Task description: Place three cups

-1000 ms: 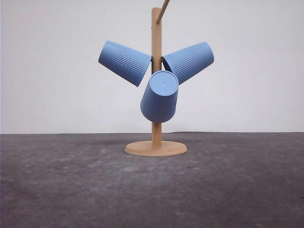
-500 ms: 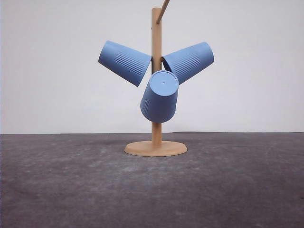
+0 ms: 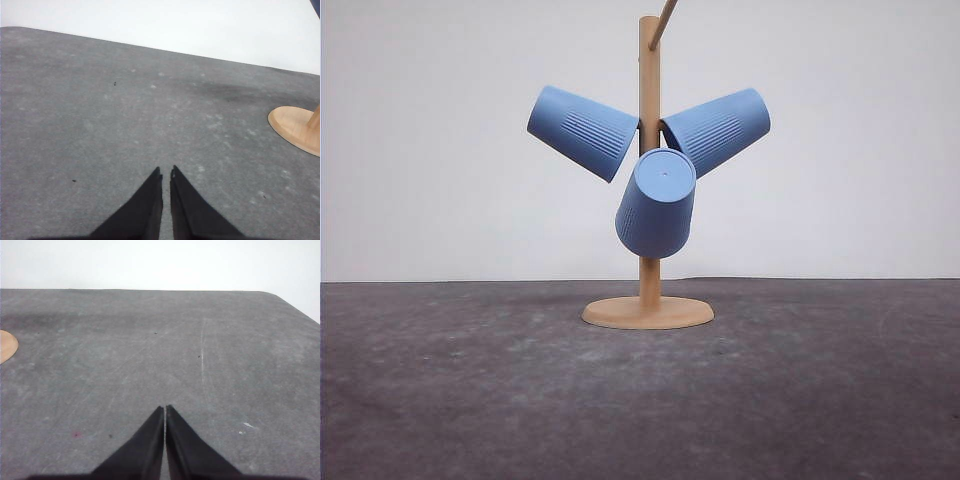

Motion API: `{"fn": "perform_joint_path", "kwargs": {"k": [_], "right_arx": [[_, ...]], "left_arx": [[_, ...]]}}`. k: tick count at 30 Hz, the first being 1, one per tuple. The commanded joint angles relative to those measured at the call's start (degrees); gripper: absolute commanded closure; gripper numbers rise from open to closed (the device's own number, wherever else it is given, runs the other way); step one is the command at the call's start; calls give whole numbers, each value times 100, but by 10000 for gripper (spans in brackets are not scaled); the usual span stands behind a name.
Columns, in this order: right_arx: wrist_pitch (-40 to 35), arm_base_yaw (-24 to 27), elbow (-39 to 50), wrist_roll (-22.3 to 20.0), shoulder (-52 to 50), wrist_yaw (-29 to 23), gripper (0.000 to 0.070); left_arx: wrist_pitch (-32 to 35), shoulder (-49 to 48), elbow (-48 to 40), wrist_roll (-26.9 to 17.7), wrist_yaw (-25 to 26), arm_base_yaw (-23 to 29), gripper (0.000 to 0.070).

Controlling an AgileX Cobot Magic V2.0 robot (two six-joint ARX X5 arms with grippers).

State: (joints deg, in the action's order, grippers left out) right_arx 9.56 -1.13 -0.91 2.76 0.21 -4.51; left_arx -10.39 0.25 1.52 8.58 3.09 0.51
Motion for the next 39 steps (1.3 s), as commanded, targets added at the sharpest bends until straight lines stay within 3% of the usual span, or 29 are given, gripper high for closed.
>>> {"fn": "perform_joint_path", "kwargs": {"k": [1, 39], "right_arx": [[-61, -4, 20, -42, 0, -4, 700], [-61, -4, 20, -42, 0, -4, 700]], "left_arx": [[-50, -7, -63, 7, 7, -4, 697], [-50, -7, -63, 7, 7, -4, 697]]}}
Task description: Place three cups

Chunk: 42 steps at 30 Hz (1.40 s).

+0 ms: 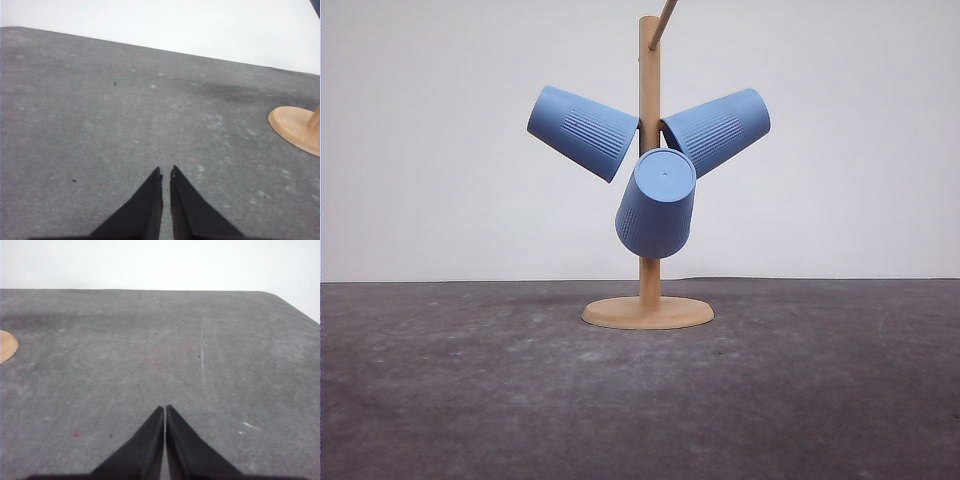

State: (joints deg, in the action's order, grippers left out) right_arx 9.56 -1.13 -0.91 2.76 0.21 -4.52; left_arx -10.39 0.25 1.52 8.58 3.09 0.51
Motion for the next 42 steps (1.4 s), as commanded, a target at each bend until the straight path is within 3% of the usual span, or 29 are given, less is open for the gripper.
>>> {"fn": "perform_joint_path", "kwargs": {"k": [1, 42], "right_arx": [[-61, -4, 20, -42, 0, -4, 700], [-61, -4, 20, -42, 0, -4, 700]], "left_arx": [[-50, -7, -63, 7, 8, -4, 697], [-50, -7, -63, 7, 7, -4, 697]]}}
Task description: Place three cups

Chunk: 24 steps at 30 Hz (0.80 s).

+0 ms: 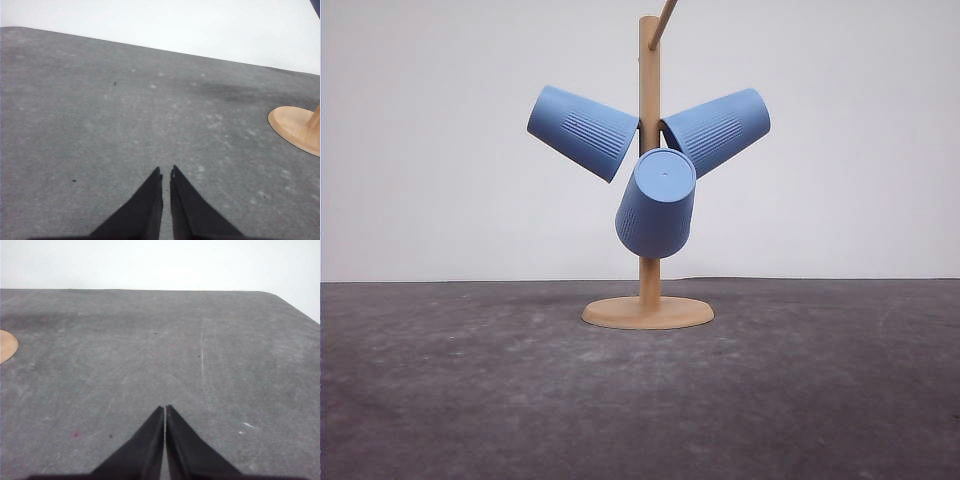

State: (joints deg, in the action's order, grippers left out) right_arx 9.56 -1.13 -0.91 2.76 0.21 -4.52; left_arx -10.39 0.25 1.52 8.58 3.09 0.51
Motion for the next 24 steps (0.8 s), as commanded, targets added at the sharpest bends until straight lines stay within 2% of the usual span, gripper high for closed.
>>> {"fn": "perform_joint_path", "kwargs": {"k": [1, 24], "right_arx": [[-61, -4, 20, -42, 0, -4, 700], [-61, -4, 20, -42, 0, -4, 700]], "left_arx": [[-50, -7, -63, 7, 8, -5, 697], [-50, -7, -63, 7, 7, -4, 697]]}}
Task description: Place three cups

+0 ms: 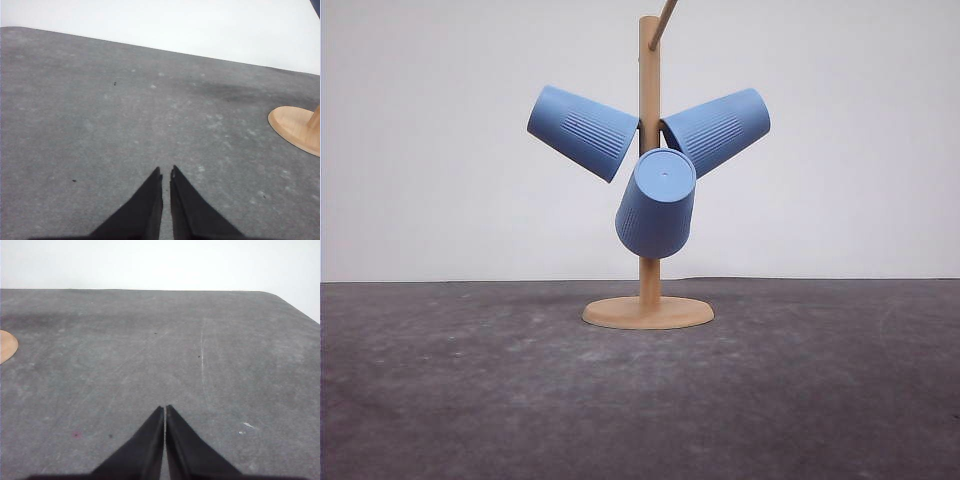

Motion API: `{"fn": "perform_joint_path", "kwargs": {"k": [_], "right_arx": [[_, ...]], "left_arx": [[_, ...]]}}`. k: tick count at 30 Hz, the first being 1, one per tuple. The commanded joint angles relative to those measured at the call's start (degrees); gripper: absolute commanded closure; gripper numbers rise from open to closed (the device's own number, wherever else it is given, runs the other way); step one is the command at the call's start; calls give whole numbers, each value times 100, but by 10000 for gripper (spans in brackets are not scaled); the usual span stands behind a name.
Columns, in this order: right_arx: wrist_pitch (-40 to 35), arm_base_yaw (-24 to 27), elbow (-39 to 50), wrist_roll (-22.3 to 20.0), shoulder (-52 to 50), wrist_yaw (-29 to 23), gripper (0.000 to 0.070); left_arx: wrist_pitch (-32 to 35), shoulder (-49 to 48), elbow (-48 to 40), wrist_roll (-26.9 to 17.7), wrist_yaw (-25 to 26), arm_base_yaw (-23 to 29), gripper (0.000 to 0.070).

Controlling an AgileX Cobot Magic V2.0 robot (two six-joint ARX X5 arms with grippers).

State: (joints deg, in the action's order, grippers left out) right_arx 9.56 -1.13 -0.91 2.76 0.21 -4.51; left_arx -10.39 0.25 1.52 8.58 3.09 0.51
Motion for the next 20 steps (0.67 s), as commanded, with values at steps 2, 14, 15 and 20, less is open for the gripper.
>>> {"fn": "perform_joint_path", "kwargs": {"k": [2, 14, 15, 20], "right_arx": [[-61, -4, 20, -42, 0, -4, 700], [-61, -4, 20, -42, 0, -4, 700], [-61, -4, 20, -42, 0, -4, 700], [-61, -4, 20, -42, 0, -4, 700]], "left_arx": [[-50, -7, -63, 7, 7, -4, 697], [-50, -7, -63, 7, 7, -4, 697], [-51, -7, -63, 7, 7, -4, 697], [-50, -7, -63, 7, 7, -4, 697]]}}
